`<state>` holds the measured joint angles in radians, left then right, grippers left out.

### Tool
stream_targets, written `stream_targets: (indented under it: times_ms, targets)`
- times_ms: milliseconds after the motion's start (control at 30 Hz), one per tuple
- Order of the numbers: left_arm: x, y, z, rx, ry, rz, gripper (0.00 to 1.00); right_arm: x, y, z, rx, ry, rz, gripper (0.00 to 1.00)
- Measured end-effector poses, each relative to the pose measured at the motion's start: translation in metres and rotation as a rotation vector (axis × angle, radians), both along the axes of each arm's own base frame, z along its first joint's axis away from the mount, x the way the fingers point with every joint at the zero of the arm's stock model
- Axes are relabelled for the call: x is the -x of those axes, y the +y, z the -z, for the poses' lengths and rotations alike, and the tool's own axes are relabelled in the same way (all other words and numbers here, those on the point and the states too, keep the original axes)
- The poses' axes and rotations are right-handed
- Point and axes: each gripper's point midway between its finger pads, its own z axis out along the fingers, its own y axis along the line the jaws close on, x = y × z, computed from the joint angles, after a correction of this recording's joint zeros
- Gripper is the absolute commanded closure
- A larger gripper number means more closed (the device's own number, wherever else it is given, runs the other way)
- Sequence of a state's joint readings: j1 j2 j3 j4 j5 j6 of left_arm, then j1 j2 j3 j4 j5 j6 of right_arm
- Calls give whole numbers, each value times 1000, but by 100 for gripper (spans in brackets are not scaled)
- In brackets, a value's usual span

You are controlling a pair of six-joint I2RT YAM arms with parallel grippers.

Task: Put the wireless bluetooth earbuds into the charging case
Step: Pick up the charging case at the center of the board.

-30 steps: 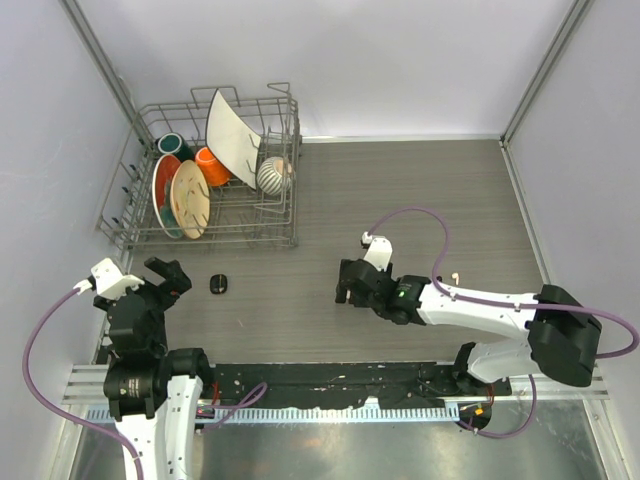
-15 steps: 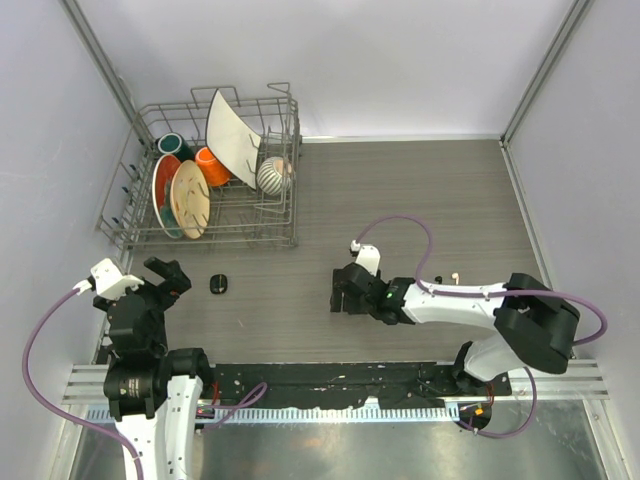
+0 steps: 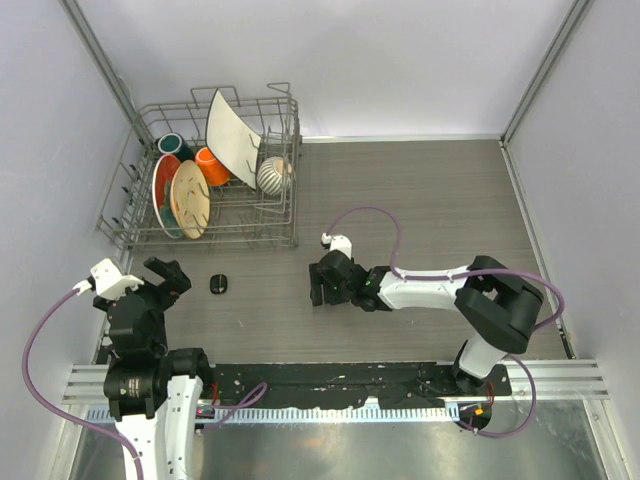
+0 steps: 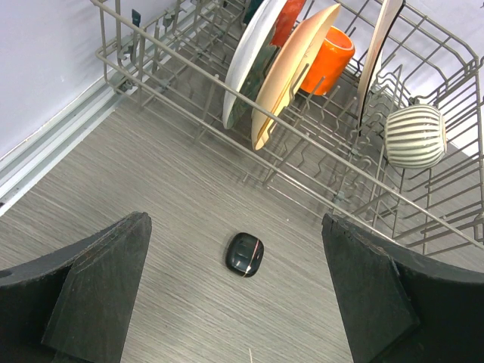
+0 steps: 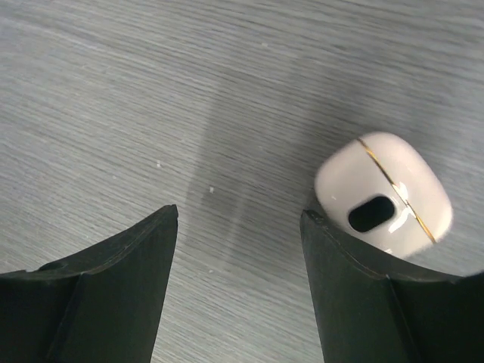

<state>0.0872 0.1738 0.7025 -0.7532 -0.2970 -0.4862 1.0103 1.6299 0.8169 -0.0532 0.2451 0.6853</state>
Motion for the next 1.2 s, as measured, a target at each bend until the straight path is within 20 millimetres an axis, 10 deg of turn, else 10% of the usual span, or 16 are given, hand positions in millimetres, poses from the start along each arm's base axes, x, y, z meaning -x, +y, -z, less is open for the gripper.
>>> stream_targets:
  times_ms: [267, 567, 767, 1200]
  targets:
    - [0, 0, 0, 0, 0, 0, 0, 1, 18, -10, 41, -56, -227, 28]
    - [0, 0, 0, 0, 1, 3, 0, -20, -26, -91, 42, -350, -290, 25]
    - [-1, -7, 4, -11, 2, 51, 0, -48, -70, -59, 178, -345, -253, 23]
    - [-2, -18, 0, -30, -32, 125, 0, -36, -77, -33, 176, -362, -520, 25]
